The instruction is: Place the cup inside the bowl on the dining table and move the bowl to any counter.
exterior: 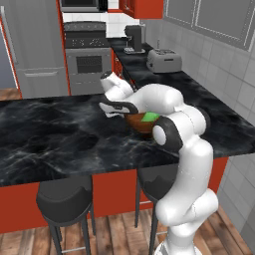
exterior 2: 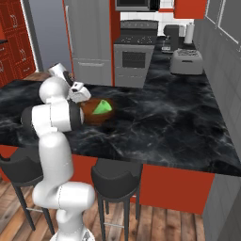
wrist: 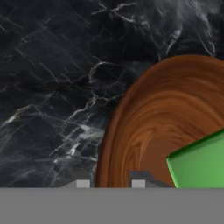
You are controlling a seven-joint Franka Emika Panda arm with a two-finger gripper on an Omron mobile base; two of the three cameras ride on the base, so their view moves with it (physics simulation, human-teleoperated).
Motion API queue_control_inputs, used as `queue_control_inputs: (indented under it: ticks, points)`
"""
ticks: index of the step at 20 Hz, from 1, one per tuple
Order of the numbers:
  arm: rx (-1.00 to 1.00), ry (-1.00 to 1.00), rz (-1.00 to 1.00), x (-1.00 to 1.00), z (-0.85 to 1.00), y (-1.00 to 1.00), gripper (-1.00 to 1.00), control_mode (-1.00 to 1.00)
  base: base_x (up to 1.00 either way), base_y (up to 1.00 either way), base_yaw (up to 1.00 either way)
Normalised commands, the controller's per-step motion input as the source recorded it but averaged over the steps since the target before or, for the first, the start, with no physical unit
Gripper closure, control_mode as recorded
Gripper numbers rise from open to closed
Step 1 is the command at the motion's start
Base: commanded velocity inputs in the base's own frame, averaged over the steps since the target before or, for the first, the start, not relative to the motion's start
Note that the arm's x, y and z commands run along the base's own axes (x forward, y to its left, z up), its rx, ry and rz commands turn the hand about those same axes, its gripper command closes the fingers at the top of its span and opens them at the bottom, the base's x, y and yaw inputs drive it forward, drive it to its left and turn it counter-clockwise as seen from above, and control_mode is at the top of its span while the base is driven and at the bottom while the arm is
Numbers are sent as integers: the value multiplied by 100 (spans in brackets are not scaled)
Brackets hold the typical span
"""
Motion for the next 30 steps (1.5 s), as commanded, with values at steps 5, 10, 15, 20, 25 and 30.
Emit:
queue_control_inputs:
  ticks: [5, 10, 15, 20, 25, 30]
  points:
    - [0, 0, 0, -32, 57, 11, 100, -100, 0, 0, 0]
    - [0, -7, 0, -57, 57, 27, 100, -100, 0, 0, 0]
    - [0, -11, 0, -65, 47, 34, 100, -100, 0, 0, 0]
    - [0, -11, 0, -54, 35, 13, 100, -100, 0, 0, 0]
    - [0, -11, 0, -60, 25, 0, 100, -100, 0, 0, 0]
    - [0, -5, 0, -79, 17, 0, 100, -100, 0, 0, 0]
